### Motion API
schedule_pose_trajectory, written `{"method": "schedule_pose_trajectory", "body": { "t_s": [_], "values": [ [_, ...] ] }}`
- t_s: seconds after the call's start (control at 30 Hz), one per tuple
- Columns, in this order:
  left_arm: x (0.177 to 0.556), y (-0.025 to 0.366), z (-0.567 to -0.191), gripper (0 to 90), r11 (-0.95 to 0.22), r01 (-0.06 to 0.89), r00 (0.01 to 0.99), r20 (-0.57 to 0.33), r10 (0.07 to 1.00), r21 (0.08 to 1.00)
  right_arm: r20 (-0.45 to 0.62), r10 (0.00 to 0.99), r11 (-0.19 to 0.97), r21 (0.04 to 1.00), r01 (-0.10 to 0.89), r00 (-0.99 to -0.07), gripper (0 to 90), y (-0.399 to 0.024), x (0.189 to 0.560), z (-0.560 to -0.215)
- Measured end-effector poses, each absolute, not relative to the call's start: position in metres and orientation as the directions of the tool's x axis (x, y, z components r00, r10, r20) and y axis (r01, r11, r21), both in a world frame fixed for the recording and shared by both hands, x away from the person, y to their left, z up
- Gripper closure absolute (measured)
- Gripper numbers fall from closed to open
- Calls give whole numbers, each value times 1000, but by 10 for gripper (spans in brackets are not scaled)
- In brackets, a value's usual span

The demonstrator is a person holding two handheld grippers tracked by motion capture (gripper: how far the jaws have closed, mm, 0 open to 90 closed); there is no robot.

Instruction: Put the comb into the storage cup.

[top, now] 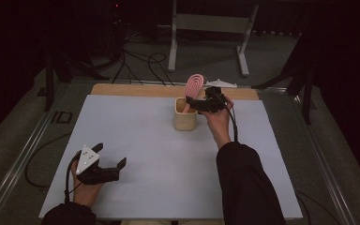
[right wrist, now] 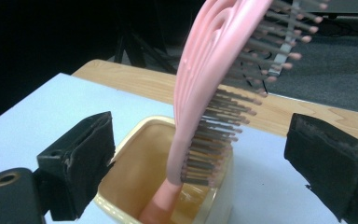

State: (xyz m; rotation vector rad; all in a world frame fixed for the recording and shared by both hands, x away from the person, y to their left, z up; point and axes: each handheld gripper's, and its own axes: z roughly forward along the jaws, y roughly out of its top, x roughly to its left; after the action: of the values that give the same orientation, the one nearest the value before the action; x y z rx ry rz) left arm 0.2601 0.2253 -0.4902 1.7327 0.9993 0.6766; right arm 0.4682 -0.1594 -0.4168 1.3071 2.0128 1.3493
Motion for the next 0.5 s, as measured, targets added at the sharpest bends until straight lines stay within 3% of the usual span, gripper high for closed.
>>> {"method": "schedule_pose_trajectory", "body": {
  "t_s": [0.5],
  "values": [
    [261,225,-491,2,-178,320,506,-9,863,931,137,846,163,854,494,-516,81,-164,461,-421]
  ]
}}
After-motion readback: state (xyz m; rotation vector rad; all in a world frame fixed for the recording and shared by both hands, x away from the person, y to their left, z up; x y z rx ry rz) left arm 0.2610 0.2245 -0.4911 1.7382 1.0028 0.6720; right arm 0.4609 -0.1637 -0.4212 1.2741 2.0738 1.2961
